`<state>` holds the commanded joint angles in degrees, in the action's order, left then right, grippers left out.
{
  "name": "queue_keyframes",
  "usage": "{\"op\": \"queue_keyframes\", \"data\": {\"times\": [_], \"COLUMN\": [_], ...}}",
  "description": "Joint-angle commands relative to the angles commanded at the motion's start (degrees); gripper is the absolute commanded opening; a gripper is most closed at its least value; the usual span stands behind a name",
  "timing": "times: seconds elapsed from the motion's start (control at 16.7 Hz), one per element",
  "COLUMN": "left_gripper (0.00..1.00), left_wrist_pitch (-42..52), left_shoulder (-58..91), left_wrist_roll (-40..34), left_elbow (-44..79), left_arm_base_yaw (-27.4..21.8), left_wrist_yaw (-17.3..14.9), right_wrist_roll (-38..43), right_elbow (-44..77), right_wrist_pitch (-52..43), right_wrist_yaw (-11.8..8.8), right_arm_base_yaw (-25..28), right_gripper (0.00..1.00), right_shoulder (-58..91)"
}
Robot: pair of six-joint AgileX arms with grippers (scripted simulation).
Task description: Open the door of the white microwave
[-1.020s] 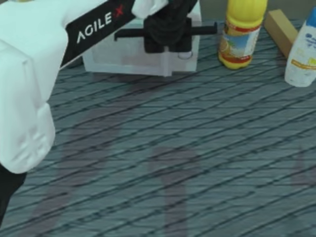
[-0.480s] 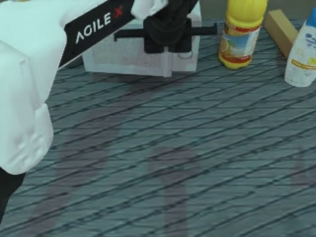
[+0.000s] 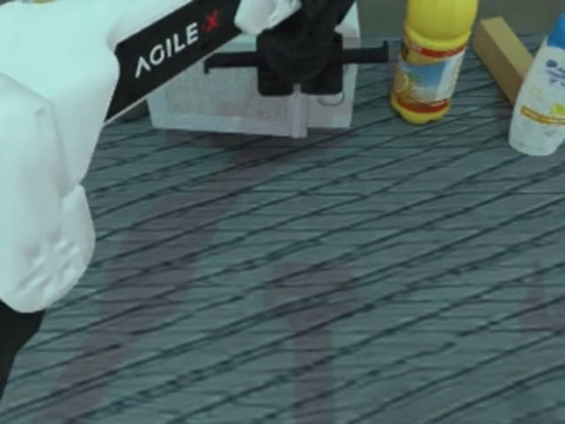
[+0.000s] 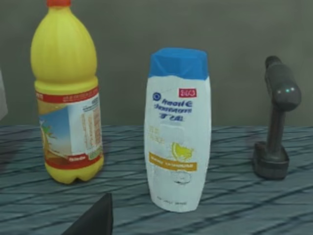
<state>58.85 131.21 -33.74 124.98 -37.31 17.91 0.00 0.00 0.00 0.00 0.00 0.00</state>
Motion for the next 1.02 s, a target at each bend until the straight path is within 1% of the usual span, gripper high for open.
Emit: {"op": "queue_keyframes", "data": {"times": [0.66, 0.84, 1.02], "left_gripper": [0.0, 0.0, 0.0], "left_wrist_pitch": [-0.2, -2.01, -4.64], "left_shoulder": [0.32, -1.92, -5.02], "left_wrist_roll": [-0.15, 1.75, 4.06], "left_elbow": [-0.23, -3.81, -8.47], "left_arm_base_yaw": [-0.29, -0.06, 0.17], "left_wrist_yaw": [-0.34, -0.7, -1.76], "right_wrist_roll": [0.0, 0.0, 0.0], "right_elbow": [0.0, 0.0, 0.0], "right_wrist_pitch": [0.0, 0.0, 0.0], "right_wrist_yaw": [0.0, 0.0, 0.0], "right_arm_base_yaw": [0.0, 0.0, 0.0], "right_gripper": [1.0, 1.0, 1.0], "right_shoulder": [0.0, 0.0, 0.0]}}
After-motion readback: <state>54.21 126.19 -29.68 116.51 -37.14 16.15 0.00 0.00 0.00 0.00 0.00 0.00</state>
